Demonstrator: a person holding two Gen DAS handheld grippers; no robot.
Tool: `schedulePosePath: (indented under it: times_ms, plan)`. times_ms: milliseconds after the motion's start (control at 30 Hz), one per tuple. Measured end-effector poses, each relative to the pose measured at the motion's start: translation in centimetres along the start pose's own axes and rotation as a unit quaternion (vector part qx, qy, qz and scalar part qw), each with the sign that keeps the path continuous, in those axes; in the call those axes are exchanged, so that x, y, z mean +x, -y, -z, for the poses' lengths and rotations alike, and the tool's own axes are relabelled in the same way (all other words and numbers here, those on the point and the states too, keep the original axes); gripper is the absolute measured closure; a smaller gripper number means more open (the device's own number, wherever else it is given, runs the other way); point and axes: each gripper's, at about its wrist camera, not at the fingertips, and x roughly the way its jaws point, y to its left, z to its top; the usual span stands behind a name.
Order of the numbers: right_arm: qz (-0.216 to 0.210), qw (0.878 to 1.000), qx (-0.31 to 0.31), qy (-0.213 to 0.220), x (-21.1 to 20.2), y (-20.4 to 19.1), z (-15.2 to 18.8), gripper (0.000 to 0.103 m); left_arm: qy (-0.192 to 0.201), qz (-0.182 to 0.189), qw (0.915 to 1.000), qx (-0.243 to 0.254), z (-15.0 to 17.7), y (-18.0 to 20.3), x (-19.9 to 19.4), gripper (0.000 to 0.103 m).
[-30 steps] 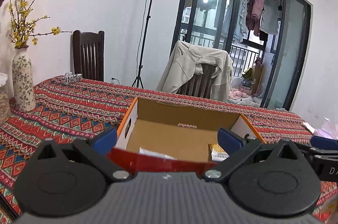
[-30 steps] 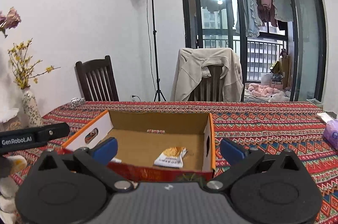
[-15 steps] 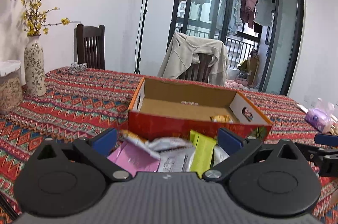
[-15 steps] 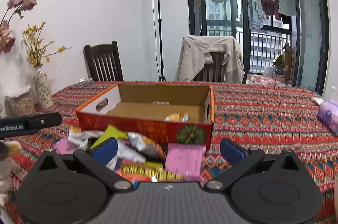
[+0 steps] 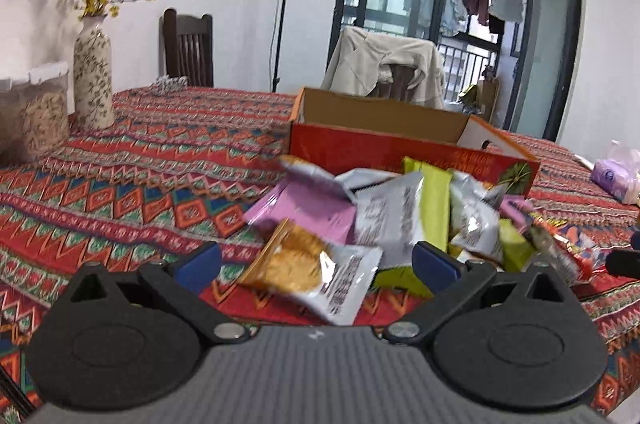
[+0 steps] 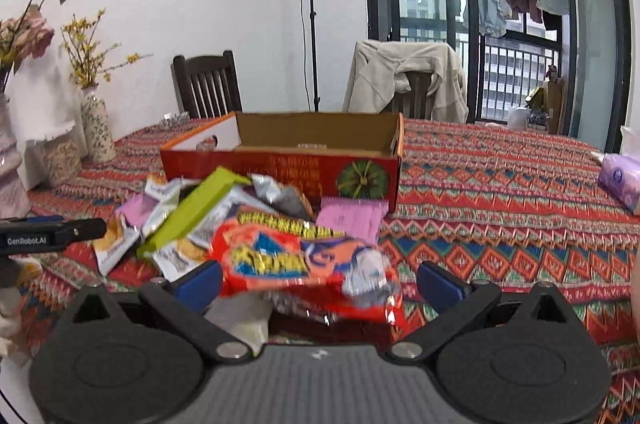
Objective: Organize snacks
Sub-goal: 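Return both tools to the pile and grasp the red-orange chip bag with the right tool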
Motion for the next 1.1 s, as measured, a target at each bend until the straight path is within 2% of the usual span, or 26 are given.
schedulePosePath:
  times_ms: [300,600,833,1100]
  plan:
    - [0.01,0.999,-0.023,-0.032,2.2,-0.7,0.9,0.0,-0.008,0.008,0.9999,-0.004,0.1,0.3,0.6,0.0]
    - [0.042,0.997,-0.066,-0.029,4.5,-1.3,-0.3,0.0,-0.009,0.003,0.9999,-0.008,0.1,0.0,0.5,0.0]
    - [0.017,0.996,-0.082,-0.041,6.9,-1.2,-1.2,0.0,-0.006,0.001,0.9999,-0.01,0.1,-0.1,0.4,0.0]
    - [0.0,0.998,-0.046,-0.048,8.9,-0.2,-1.3,0.0,-0.008,-0.002,0.9999,-0.008,0.1,0.0,0.4,0.0]
